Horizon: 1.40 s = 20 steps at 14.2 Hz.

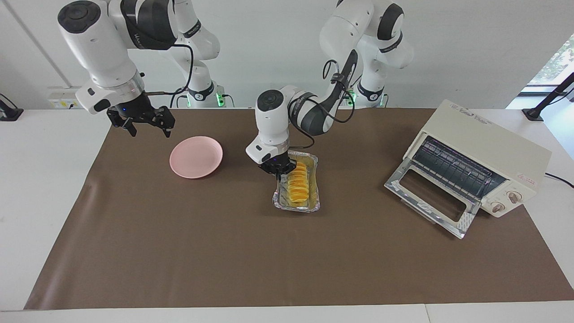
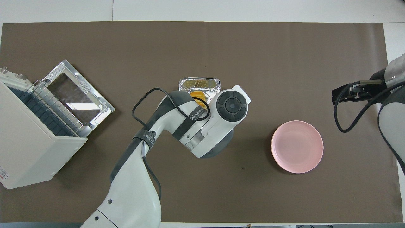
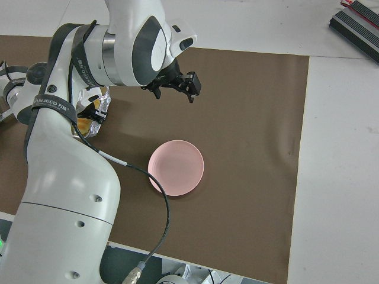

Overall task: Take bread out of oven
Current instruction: 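Set the foil tray on the table and release the left gripper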

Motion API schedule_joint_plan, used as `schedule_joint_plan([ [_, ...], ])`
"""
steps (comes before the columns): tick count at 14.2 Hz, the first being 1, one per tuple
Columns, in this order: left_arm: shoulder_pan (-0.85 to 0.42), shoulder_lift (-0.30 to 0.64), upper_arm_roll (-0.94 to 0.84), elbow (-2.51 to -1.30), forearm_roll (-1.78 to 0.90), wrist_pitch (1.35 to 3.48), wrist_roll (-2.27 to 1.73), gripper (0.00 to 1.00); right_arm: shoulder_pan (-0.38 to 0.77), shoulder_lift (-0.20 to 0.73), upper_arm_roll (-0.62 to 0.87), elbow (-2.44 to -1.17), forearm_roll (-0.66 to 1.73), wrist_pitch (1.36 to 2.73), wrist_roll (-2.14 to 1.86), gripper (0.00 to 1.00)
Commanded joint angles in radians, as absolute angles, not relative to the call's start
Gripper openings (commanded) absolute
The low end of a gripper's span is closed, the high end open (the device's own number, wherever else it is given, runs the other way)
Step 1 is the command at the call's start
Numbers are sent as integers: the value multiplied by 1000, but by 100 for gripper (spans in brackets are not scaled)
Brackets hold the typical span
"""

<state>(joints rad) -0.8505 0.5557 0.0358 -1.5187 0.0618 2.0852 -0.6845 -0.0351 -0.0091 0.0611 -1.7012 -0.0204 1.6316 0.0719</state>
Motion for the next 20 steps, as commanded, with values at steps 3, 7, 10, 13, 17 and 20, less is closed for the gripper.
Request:
schedule_joint_plan([
  [3, -897, 601, 54, -1485, 97, 2102, -788, 0, -55, -43, 74, -1740, 12, 1638, 49, 100],
  [7, -897, 601, 54, -1485, 106, 2126, -822, 100, -54, -43, 74, -1740, 12, 1641, -1, 100],
  [10, -887, 601, 55, -1456, 91, 2106, -822, 100, -54, -43, 74, -1740, 12, 1641, 6, 100],
  [13, -839, 603, 58, -1375, 20, 2031, -813, 100, -46, -40, 74, -1740, 12, 1660, 5, 100],
  [17, -753, 548, 61, -1319, 11, 1968, -779, 100, -40, -28, 81, -1736, 9, 1672, -6, 100],
  [20, -645, 424, 61, -1361, 3, 1860, -616, 100, -11, -12, 84, -1730, 9, 1690, -2, 100],
])
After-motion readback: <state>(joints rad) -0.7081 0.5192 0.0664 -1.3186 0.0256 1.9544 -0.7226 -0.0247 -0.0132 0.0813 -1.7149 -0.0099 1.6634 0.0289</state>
